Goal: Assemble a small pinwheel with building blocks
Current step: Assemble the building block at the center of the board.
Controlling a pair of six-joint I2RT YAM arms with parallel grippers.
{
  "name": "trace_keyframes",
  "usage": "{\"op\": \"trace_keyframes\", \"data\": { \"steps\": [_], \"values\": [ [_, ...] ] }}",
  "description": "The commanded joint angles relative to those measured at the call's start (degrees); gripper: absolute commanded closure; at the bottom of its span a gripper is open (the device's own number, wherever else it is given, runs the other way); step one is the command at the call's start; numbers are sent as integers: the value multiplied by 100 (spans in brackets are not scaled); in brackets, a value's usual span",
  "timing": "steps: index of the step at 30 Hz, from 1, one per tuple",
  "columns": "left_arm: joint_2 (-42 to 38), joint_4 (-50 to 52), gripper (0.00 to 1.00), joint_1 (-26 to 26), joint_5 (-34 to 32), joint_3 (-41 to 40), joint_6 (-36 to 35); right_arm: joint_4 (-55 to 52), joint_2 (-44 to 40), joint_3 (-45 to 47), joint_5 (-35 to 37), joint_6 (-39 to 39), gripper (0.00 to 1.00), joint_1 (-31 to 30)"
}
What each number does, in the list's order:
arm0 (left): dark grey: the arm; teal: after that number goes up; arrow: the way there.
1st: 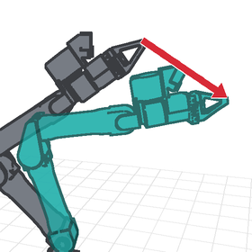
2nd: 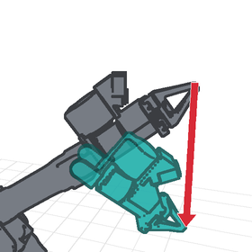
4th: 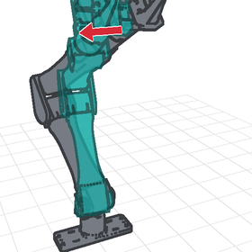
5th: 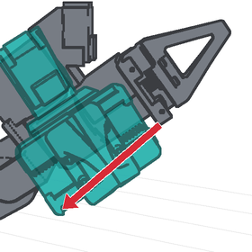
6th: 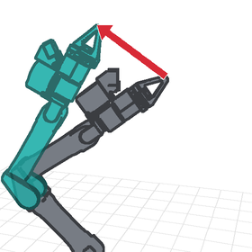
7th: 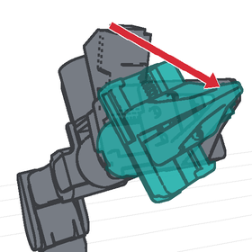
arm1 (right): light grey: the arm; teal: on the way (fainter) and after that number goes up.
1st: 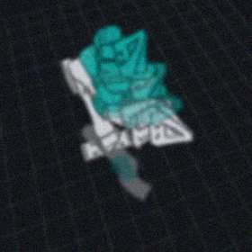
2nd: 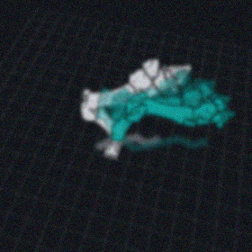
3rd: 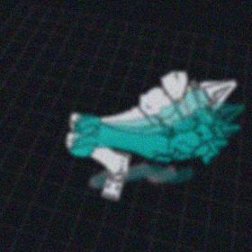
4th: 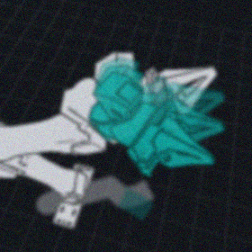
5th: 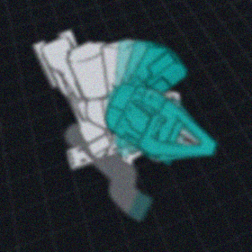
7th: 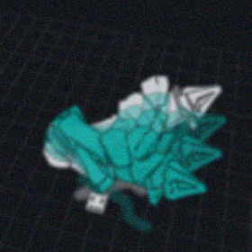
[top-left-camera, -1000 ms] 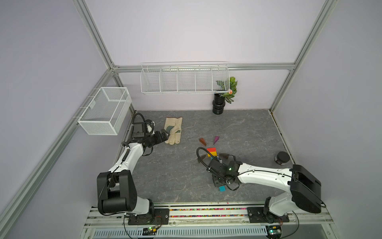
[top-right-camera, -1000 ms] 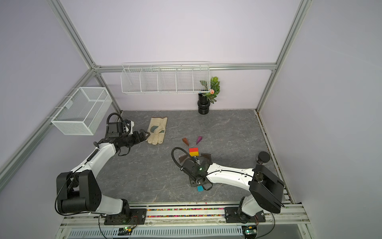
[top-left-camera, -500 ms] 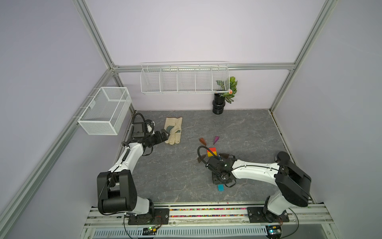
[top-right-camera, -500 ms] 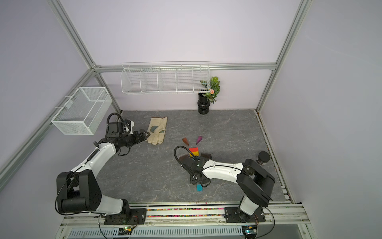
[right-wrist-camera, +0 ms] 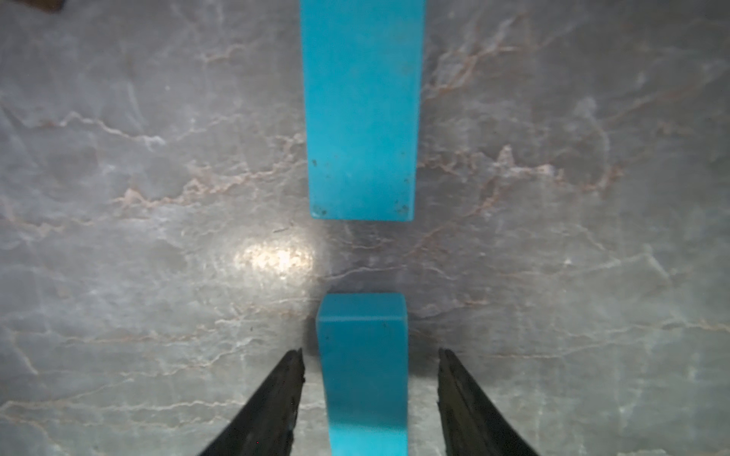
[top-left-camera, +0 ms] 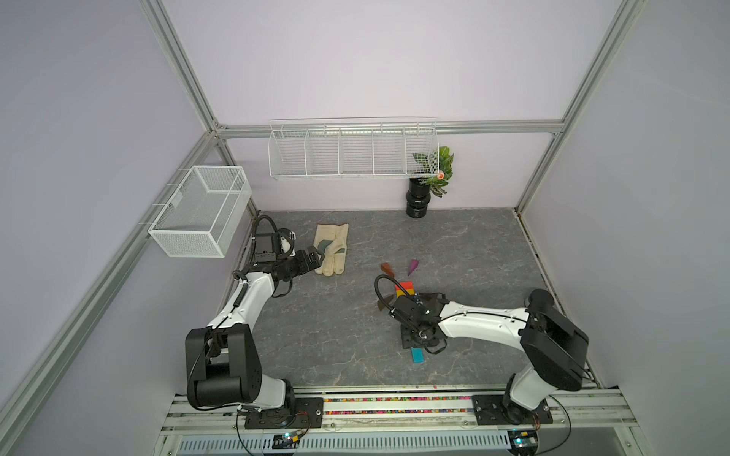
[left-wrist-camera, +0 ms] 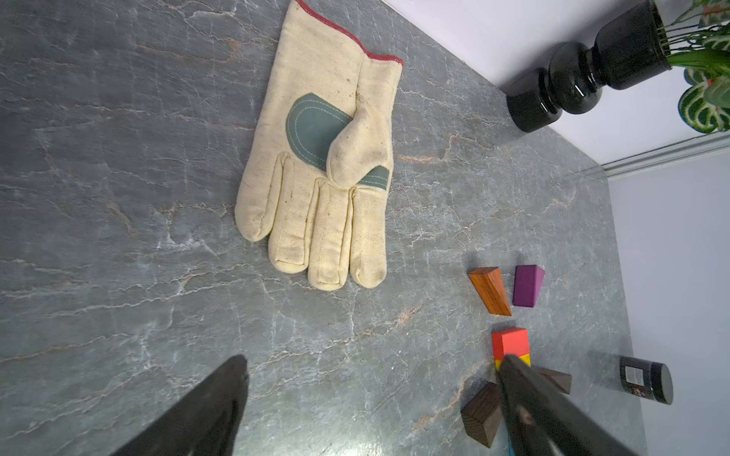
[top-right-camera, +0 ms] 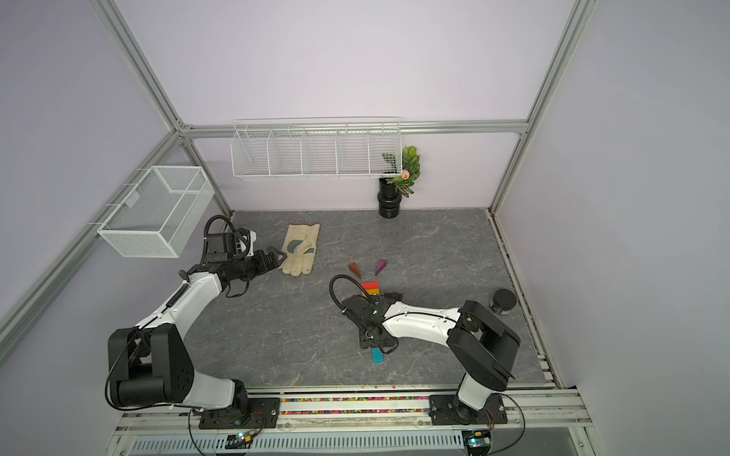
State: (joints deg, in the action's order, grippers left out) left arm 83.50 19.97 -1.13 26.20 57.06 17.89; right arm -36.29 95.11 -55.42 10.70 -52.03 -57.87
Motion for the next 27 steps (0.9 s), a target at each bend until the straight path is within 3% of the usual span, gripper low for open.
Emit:
{"op": "trace_keyframes", "data": {
  "steps": [1, 9, 11, 15, 27],
  "values": [
    [50, -1, 0, -26, -36, 37, -69, -233, -188, -47, 170, -62, 42, -9],
    [63, 9, 0, -28, -40, 42, -66, -418, 24, -215, 100, -222, 46, -140],
    [70, 7, 0, -27, -38, 46, -64, -457, 64, -236, 118, -242, 57, -142],
    [71, 6, 1, -29, -36, 43, -68, -523, 171, -315, 138, -233, 63, -126],
    [78, 7, 0, -28, -22, 48, -62, -450, 280, -329, 124, -164, 68, 60]
  ]
}}
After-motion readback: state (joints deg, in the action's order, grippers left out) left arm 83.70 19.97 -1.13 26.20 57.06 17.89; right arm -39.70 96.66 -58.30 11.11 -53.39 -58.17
